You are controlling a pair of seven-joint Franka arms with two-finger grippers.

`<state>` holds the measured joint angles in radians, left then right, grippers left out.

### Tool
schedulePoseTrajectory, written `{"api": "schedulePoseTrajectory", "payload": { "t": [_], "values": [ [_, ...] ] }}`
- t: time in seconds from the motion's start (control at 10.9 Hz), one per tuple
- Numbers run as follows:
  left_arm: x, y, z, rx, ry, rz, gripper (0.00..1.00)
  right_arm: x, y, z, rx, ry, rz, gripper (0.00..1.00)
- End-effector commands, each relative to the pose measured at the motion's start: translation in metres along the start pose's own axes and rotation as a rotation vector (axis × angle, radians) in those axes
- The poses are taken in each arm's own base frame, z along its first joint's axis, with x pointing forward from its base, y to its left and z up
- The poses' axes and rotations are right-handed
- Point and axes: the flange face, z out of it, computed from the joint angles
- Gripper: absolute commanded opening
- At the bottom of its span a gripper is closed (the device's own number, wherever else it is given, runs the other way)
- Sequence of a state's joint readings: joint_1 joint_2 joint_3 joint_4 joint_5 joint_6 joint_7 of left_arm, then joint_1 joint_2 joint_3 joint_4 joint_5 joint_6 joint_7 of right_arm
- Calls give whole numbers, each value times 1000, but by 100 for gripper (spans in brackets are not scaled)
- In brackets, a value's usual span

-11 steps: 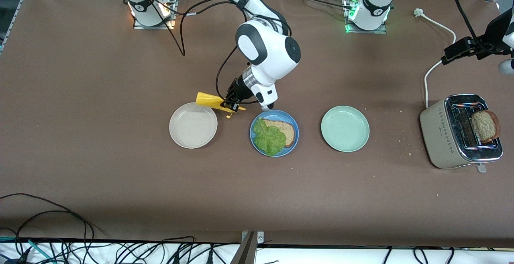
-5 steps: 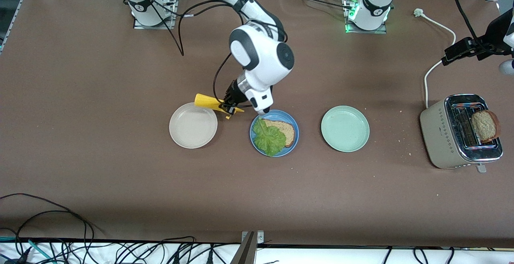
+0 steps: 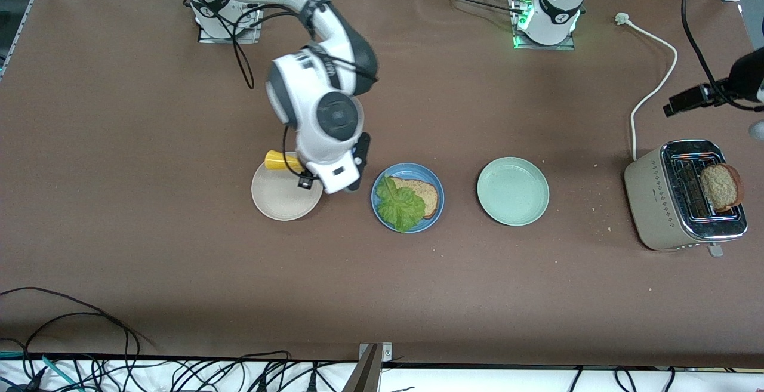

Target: Make sandwich in blue plate with both arms

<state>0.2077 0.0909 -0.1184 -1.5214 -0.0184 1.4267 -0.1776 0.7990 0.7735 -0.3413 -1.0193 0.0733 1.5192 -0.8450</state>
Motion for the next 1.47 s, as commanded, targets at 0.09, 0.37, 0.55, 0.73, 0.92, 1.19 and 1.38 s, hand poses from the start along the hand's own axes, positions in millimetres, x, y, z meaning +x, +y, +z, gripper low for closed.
{"api": "schedulePoseTrajectory", "payload": {
  "t": [0.09,0.37,0.55,0.73,0.92,1.19,1.38],
  "values": [
    [53,-54,42,47,-55,-18,100,-120,82,-18,192,347,-84,0],
    [81,-108,63,68,-13,30,100,-215,129,4,348,636,-149,0],
    [99,-133,83,87,-1,106,100,-262,144,18,397,766,-207,0],
    [116,-176,99,93,53,135,100,-299,153,44,432,910,-279,0],
    [131,-207,123,86,75,161,100,-334,157,82,427,1054,-381,0],
    [144,-223,154,64,67,180,100,-374,155,146,362,1182,-506,0],
    [150,-220,162,63,79,186,100,-385,148,189,334,1259,-566,0]
  ]
}}
